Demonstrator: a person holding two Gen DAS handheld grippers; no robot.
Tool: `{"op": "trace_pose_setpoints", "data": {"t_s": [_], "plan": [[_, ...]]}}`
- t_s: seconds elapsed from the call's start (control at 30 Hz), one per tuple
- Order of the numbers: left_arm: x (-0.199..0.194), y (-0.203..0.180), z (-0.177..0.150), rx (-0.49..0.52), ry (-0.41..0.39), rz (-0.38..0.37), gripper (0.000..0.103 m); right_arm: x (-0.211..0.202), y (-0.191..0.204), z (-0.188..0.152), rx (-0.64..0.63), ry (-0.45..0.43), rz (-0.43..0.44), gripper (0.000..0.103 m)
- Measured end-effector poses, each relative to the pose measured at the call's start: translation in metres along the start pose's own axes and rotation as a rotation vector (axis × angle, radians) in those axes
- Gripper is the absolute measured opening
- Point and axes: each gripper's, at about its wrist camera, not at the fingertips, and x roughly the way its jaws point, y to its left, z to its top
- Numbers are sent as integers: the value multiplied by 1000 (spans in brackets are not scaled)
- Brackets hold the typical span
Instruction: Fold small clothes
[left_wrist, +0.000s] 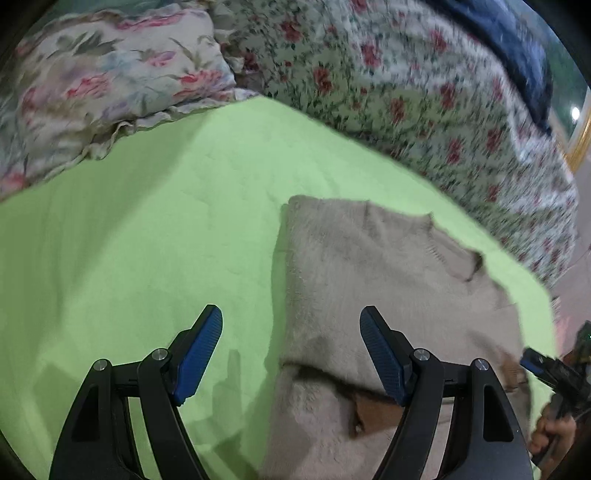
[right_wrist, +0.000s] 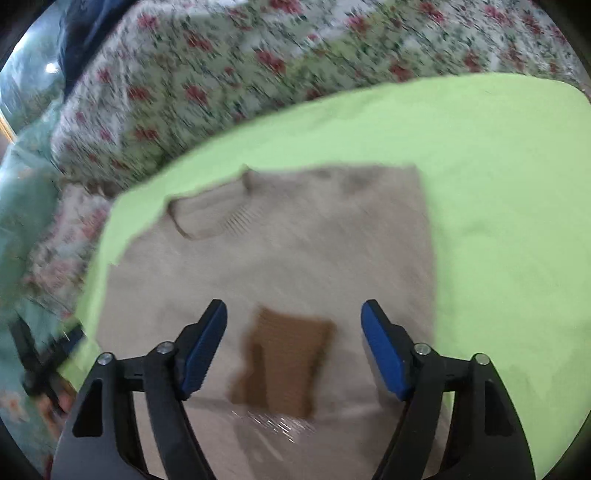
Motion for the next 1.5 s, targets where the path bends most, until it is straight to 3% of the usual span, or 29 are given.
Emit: {"op": "trace_pose_setpoints", "data": {"t_s": [0.03, 0.07, 0.1, 0.17, 0.23, 0.3, 0.4, 0.5, 0.77, 0.9, 1.1, 1.23, 1.37, 1.5], "plan": [[6, -3, 0, 11, 17, 20, 77, 7, 0, -5, -12, 29, -4, 68], [13, -5, 0, 19, 41, 35, 77, 16, 2, -8, -24, 61, -12, 52], [20, -8, -1, 27, 67, 43, 77, 22, 6, -11, -45, 86, -24, 27], [24, -13, -4, 51, 88, 57, 77, 21, 19, -13, -94, 76, -12, 6], [23, -18, -7, 81, 83, 76, 77, -5, 26, -5, -132, -28, -24, 5], [24, -22, -9, 99, 84, 98, 77, -21, 24, 0, -121, -76, -33, 5], [32, -22, -15, 98, 105, 137, 79, -5, 8, -2, -91, -15, -100, 5], [33, -19, -20, 108, 107, 149, 79, 15, -3, -17, -73, 82, -103, 6], [-5, -5, -41, 122, 135, 155, 77, -58, 3, -49, -27, -55, -21, 12], [-48, -2, -81, 136, 142, 60, 78, -87, 6, -82, -17, -84, 15, 29], [-100, 7, -146, 154, 168, -42, 78, -110, -3, -132, 28, -76, 45, 31], [-118, 20, -182, 106, 216, -122, 78, -126, -13, -158, 59, -83, 78, 34], [-135, 25, -216, 79, 213, -239, 77, -140, -19, -181, 61, -98, 91, 46], [-141, 12, -245, 118, 259, -385, 76, -150, -28, -200, 57, -97, 126, 48]]}}
